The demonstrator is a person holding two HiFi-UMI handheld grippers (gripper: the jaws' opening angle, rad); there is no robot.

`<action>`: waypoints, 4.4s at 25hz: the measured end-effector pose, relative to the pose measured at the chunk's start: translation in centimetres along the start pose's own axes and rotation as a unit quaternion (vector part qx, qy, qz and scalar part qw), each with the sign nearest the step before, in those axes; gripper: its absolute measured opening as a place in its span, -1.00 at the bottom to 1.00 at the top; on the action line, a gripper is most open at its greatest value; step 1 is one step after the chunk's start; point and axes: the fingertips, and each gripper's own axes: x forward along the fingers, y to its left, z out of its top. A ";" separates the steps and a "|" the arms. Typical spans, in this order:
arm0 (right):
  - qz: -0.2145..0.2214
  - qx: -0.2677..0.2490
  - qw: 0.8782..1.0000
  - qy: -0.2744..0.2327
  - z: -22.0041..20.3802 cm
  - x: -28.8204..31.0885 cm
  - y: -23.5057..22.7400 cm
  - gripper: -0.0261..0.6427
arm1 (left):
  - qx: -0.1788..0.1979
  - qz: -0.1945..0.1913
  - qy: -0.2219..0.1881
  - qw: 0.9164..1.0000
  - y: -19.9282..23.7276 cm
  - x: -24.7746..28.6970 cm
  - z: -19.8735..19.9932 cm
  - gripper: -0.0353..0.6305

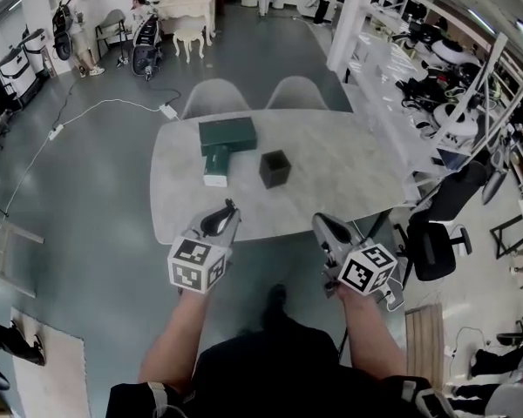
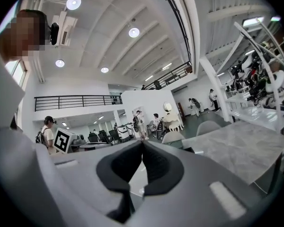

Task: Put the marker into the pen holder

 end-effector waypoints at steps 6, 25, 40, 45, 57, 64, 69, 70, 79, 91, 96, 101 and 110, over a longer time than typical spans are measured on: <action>0.014 0.002 1.000 -0.010 1.5 5.2 -5.6 -0.92 | 0.001 0.002 0.021 1.000 1.8 7.0 -0.4 -0.74; 0.012 0.026 0.999 0.017 4.3 14.5 -24.2 -0.91 | -0.004 -0.004 0.060 0.998 5.7 28.3 2.4 -0.74; -0.043 0.016 0.999 0.029 3.0 21.7 -21.0 -0.91 | -0.023 -0.098 0.067 0.993 12.7 32.0 0.9 -0.74; -0.061 0.031 0.997 0.030 2.6 22.2 -22.9 -0.91 | -0.027 -0.124 0.101 0.987 12.7 35.5 -1.4 -0.74; -0.063 0.075 0.994 0.048 1.1 24.1 -31.0 -0.91 | -0.028 -0.126 0.180 0.975 12.7 45.3 -6.7 -0.74; -0.059 0.088 0.993 0.056 0.5 24.4 -33.5 -0.91 | -0.024 -0.128 0.206 0.970 12.2 49.0 -8.7 -0.74; -0.059 0.091 0.992 0.059 0.1 24.5 -34.3 -0.92 | -0.016 -0.122 0.209 0.970 12.5 50.3 -9.4 -0.74; -0.058 0.091 0.992 0.060 0.0 24.5 -34.4 -0.91 | -0.016 -0.119 0.209 0.971 12.7 50.5 -9.5 -0.74; -0.054 0.094 0.992 0.071 -0.6 24.7 -34.8 -0.91 | -0.010 -0.120 0.219 0.968 13.2 52.0 -10.9 -0.74; -0.056 0.095 0.991 0.073 -0.7 24.3 -35.1 -0.91 | 0.012 -0.116 0.240 0.964 13.2 51.8 -12.2 -0.71; -0.056 0.095 0.991 0.073 -0.5 24.4 -35.2 -0.91 | 0.014 -0.123 0.249 0.960 13.1 51.5 -12.6 -0.70; -0.053 0.095 0.991 0.076 -0.7 24.5 -34.7 -0.91 | 0.020 -0.128 0.260 0.957 12.9 51.2 -13.1 -0.67; -0.054 0.095 0.991 0.078 -0.9 24.5 -34.5 -0.91 | 0.045 -0.129 0.265 0.955 12.8 51.8 -13.0 -0.53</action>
